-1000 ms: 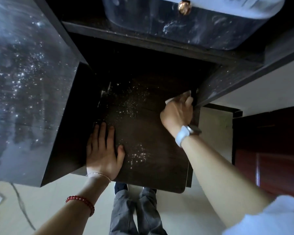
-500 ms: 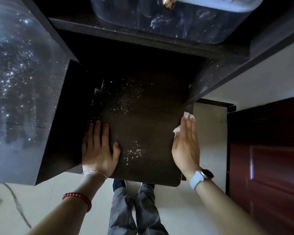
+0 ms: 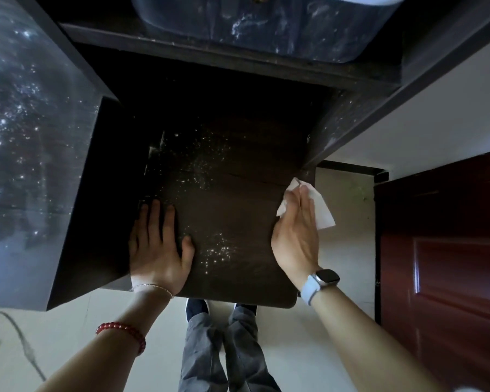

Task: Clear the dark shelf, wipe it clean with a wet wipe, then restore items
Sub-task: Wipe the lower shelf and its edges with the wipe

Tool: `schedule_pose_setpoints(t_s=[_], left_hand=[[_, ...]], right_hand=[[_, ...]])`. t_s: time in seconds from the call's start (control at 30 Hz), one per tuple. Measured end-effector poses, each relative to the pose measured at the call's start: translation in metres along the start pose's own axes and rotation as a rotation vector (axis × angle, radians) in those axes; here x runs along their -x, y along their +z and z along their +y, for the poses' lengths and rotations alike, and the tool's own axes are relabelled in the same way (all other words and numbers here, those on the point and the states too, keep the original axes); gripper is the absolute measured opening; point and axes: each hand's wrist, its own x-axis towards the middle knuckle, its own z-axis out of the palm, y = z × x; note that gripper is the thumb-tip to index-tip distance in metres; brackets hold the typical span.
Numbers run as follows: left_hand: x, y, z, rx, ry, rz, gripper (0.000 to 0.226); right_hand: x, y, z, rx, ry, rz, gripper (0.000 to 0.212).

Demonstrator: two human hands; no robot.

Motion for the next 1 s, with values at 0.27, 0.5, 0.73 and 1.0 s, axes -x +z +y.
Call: schedule_pose_setpoints(t_s=[0.27,0.5,0.73,1.0], left_hand=[[0.0,-0.001,0.0,0.0,0.003,0.009,0.063],[0.0,-0.002,0.001,0.008,0.0,0.012,0.062],[0.0,-0.001,0.0,-0.006,0.007,0.004,0.061],[-0.001,-0.002,0.001,0.006,0.01,0.017,0.062]], right_hand=[[-0.024,0.004,-0.019,-0.051,0.157,0.107,0.056],[-0.039,0.009,-0.033,-0.06,-0.063,-0.012,0.049],[-0.087,-0.001,-0.043,0.457,-0.056,0.008,0.039],[-0.102,0.016,-0.04,0.369,0.071,-0.24,0.061]])
